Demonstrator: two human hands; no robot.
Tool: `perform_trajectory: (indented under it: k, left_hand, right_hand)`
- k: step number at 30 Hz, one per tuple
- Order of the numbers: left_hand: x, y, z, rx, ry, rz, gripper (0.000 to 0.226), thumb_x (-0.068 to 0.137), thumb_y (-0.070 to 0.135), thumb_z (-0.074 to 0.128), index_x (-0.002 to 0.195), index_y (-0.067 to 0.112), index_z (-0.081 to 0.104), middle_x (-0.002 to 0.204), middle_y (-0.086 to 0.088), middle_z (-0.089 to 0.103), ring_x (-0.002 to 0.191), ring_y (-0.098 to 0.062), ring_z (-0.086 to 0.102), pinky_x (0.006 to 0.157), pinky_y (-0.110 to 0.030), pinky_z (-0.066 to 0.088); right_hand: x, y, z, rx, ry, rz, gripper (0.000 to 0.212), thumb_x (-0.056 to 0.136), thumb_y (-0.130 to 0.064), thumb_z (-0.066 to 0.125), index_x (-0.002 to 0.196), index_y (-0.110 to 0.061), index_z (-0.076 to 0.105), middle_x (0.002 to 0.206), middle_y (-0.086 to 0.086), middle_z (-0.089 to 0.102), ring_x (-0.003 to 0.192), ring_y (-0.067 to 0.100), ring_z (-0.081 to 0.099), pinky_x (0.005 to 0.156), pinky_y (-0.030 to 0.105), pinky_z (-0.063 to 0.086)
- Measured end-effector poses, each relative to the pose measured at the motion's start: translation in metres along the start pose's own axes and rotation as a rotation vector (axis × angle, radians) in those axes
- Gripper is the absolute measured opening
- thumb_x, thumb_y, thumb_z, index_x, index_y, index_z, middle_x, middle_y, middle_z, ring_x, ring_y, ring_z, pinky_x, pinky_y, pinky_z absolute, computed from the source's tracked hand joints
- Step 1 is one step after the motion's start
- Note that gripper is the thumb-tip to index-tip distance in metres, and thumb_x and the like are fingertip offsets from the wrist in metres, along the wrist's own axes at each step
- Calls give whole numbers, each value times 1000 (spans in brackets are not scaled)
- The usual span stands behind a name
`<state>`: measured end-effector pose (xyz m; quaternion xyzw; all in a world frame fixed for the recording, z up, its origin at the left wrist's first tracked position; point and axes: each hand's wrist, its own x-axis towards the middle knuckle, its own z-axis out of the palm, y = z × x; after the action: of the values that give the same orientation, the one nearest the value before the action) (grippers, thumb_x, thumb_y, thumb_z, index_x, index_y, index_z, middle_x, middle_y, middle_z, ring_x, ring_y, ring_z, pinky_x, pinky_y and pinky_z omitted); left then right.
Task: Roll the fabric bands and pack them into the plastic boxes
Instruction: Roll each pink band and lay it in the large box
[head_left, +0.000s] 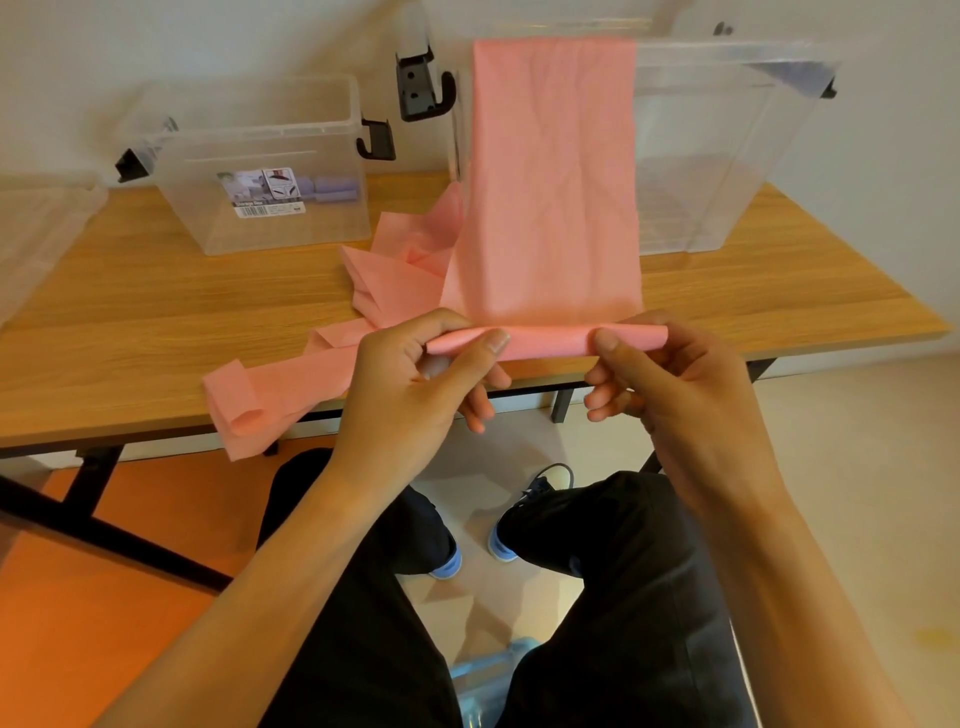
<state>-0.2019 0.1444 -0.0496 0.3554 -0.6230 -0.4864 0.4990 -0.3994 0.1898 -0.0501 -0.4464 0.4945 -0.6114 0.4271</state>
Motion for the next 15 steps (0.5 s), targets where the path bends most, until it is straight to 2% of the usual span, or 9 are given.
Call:
perform_trajectory:
  k: [4, 7, 9, 11, 13, 15]
  left_hand:
    - [2, 3, 1, 15, 26, -3, 17, 94, 13, 67, 77, 10, 70, 61, -6, 67, 45, -19, 56, 46, -27, 45]
    - [2, 3, 2, 29, 35, -17, 17, 93, 14, 69, 76, 10, 69, 58, -6, 66, 47, -19, 57, 47, -27, 45]
    - [1, 2, 3, 33, 19, -21, 13, 93, 14, 69, 81, 10, 69, 63, -5, 68, 54, -17, 61, 48, -27, 46]
    - [1, 1, 5, 37, -17, -13, 7, 94, 12, 68, 88, 7, 68, 74, -1, 69, 70, -16, 70, 51, -27, 50]
    - [1, 1, 6, -26, -43, -18, 8, 94, 6, 66, 89, 2, 63, 83, -7, 70, 85, -22, 75, 55, -27, 55]
    - [3, 4, 7, -116, -42, -39, 14, 94, 2, 65, 85, 1, 55, 86, -15, 69, 85, -29, 76, 56, -27, 56]
  right_hand:
    - [-1, -2, 2, -18, 13, 16, 30, 86, -30, 69, 94, -1, 65, 78, 11, 64, 65, 19, 64, 60, 33, 56]
    - [-2, 0, 4, 7, 36, 44, 14, 96, -14, 65, 87, -3, 63, 77, 9, 62, 66, 19, 64, 57, 30, 55]
    - [-4, 3, 6, 42, 64, 59, 15, 98, -8, 61, 83, -6, 63, 72, 7, 61, 63, 19, 62, 56, 28, 54]
    - [-5, 5, 8, 75, 93, 45, 15, 97, -5, 61, 82, -6, 64, 71, 7, 61, 61, 19, 62, 57, 28, 54]
    - [-6, 5, 9, 72, 116, 22, 9, 96, -2, 63, 87, -6, 62, 70, 7, 62, 59, 20, 63, 58, 29, 55]
    - [-5, 6, 9, 76, 149, 6, 11, 94, 1, 64, 91, -7, 58, 70, 5, 63, 57, 21, 64, 58, 30, 55]
